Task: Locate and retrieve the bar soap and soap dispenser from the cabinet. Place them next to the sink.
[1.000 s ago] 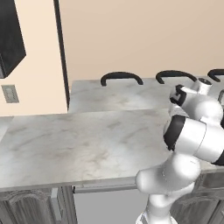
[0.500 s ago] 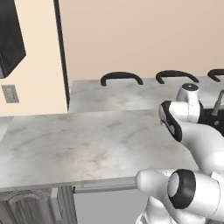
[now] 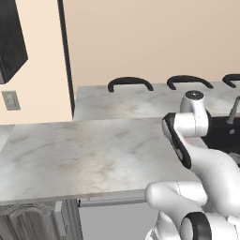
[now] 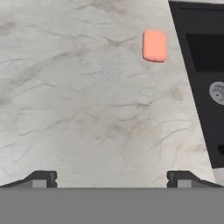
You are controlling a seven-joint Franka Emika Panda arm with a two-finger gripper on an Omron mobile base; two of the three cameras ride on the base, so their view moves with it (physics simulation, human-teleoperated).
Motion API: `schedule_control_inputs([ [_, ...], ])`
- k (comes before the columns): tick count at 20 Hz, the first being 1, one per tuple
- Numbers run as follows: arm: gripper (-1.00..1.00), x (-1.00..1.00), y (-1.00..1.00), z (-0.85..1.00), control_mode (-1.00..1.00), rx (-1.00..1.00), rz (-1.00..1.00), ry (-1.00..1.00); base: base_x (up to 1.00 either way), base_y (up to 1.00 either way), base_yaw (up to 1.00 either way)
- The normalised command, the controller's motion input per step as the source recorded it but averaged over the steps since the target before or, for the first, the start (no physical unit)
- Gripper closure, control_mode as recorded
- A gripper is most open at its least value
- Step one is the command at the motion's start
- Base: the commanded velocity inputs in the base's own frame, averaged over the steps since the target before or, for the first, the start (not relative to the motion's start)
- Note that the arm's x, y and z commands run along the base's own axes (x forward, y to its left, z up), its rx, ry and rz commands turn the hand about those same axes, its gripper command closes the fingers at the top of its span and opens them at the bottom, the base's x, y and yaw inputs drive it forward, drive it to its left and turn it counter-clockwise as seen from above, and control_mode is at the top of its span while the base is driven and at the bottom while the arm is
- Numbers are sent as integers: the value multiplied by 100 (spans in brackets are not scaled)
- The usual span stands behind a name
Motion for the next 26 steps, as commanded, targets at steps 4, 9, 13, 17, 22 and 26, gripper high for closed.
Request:
schedule_control_inputs([
  [4,-100,-66,45,29,-100,-10,-13,-13,0,0,0],
  [9,-100,-65,39,57,-100,-6,-7,-17,0,0,0],
  [13,-100,-48,20,80,-100,0,4,-2,0,0,0],
  [17,-100,-54,25,85,-100,0,5,4,0,0,0],
  [22,-100,-59,23,83,-100,0,11,9,0,0,0],
  [26,-100,-67,4,39,-100,19,13,-6,0,0,0],
])
